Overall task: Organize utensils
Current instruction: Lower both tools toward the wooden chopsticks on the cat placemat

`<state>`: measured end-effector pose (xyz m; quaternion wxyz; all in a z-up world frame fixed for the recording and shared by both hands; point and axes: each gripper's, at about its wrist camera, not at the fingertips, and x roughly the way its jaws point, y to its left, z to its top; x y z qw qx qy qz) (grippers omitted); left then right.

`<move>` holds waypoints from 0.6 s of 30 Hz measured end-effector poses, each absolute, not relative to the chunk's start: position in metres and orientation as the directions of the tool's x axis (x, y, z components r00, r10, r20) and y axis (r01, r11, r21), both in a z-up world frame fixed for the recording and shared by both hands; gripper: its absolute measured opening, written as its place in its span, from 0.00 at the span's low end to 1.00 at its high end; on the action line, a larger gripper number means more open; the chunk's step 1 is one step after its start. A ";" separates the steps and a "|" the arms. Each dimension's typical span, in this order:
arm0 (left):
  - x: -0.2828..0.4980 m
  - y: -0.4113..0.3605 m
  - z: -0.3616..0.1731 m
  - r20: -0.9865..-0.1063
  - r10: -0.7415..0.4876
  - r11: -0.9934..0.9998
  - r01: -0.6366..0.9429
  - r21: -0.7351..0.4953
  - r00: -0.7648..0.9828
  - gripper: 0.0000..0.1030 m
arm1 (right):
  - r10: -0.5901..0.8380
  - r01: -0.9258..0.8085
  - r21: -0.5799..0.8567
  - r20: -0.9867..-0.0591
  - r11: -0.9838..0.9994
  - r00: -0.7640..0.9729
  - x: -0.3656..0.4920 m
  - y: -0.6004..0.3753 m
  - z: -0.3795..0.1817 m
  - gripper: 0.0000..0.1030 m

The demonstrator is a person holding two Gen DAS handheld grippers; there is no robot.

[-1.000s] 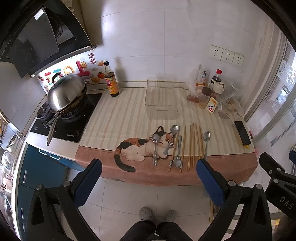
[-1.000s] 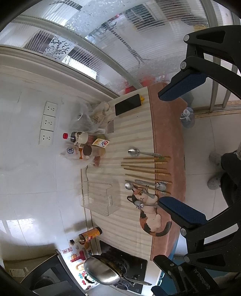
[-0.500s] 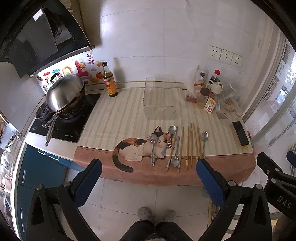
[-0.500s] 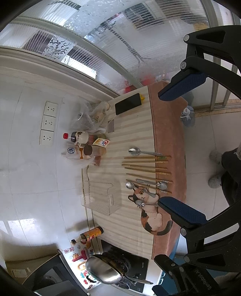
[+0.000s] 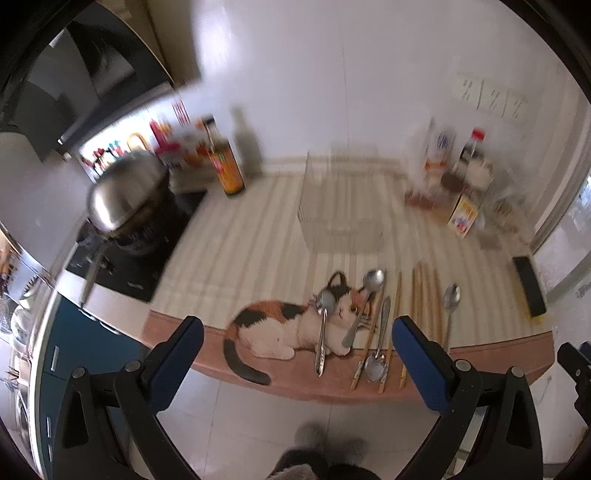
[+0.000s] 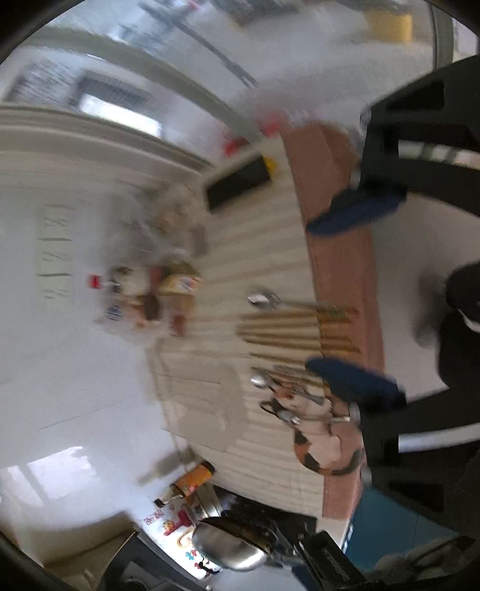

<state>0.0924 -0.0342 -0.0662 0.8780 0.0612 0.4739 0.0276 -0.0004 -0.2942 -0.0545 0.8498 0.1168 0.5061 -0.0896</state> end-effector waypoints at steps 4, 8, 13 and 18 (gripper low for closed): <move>0.129 -0.033 -0.118 -0.895 0.095 0.991 0.041 0.126 0.436 0.98 | 0.073 0.274 0.191 -0.918 0.943 0.389 0.026 -0.300 -0.112 0.35; 0.165 -0.024 -0.168 -0.938 0.079 0.990 0.082 0.113 0.337 0.85 | 0.103 0.334 0.211 -0.944 0.919 0.314 0.049 -0.307 -0.157 0.35; 0.204 -0.010 -0.224 -0.978 -0.003 0.997 0.079 0.014 0.208 0.84 | 0.118 0.435 0.212 -0.965 0.875 0.233 0.077 -0.314 -0.203 0.41; 0.228 -0.018 -0.269 -0.994 -0.057 0.991 0.127 -0.045 0.094 0.81 | 0.133 0.486 0.192 -0.979 0.852 0.155 0.107 -0.311 -0.243 0.41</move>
